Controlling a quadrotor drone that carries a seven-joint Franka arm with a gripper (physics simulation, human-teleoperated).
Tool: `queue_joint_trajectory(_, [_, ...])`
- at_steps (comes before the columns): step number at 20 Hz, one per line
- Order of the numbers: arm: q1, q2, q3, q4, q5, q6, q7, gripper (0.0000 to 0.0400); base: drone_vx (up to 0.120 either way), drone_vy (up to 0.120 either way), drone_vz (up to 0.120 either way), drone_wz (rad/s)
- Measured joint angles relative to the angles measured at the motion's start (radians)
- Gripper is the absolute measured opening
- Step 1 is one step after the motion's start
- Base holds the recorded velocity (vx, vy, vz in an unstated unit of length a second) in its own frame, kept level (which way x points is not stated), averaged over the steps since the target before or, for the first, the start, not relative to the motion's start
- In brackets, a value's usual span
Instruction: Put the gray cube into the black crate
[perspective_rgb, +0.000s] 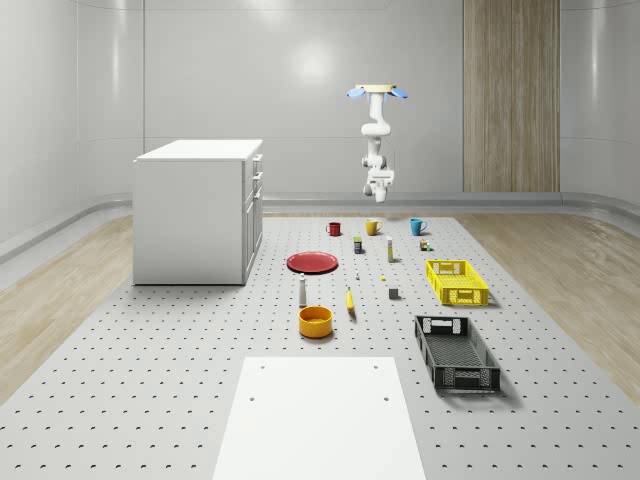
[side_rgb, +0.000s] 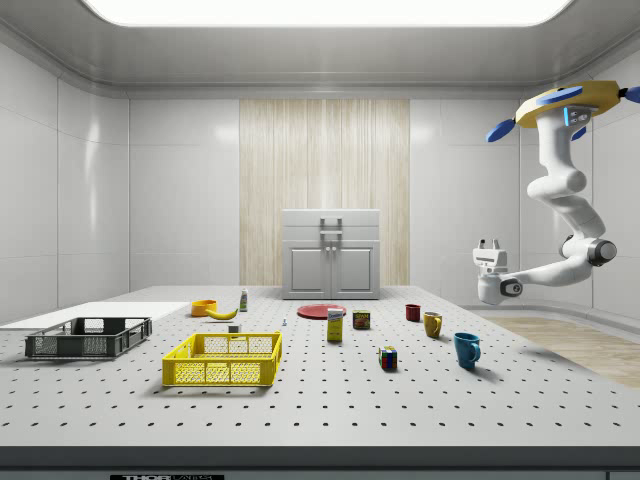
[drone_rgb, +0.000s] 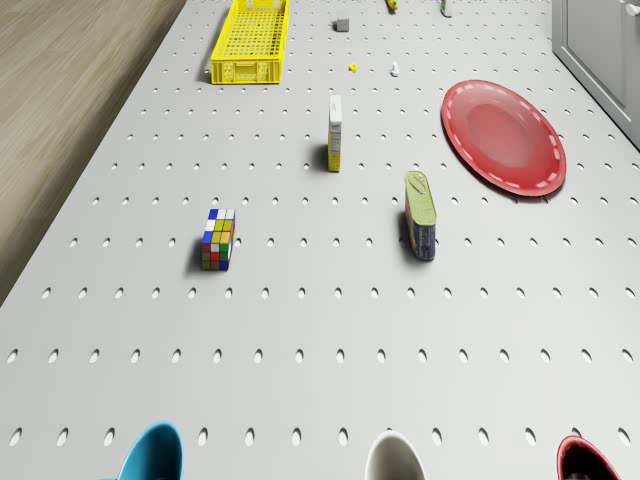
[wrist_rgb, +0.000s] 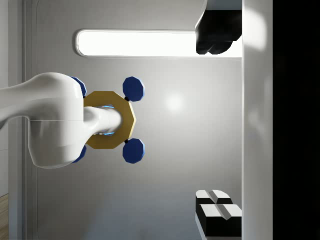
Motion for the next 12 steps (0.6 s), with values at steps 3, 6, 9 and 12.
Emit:
queue_joint_trajectory(3, [0.000, -0.001, 0.000, 0.001, 0.000, 0.001, 0.000, 0.0400, 0.120, 0.000, 0.000, 0.000])
queue_joint_trajectory(6, [-0.001, -0.002, 0.001, 0.001, 0.000, 0.002, 0.000, 0.0400, 0.120, 0.000, 0.000, 0.000])
queue_joint_trajectory(9, [-0.001, -0.003, 0.001, 0.000, 0.000, 0.004, 0.000, 0.0400, 0.120, 0.000, 0.000, 0.000])
queue_joint_trajectory(12, [-0.001, -0.004, 0.001, -0.002, 0.000, 0.006, 0.000, 0.0400, 0.120, 0.000, 0.000, 0.000])
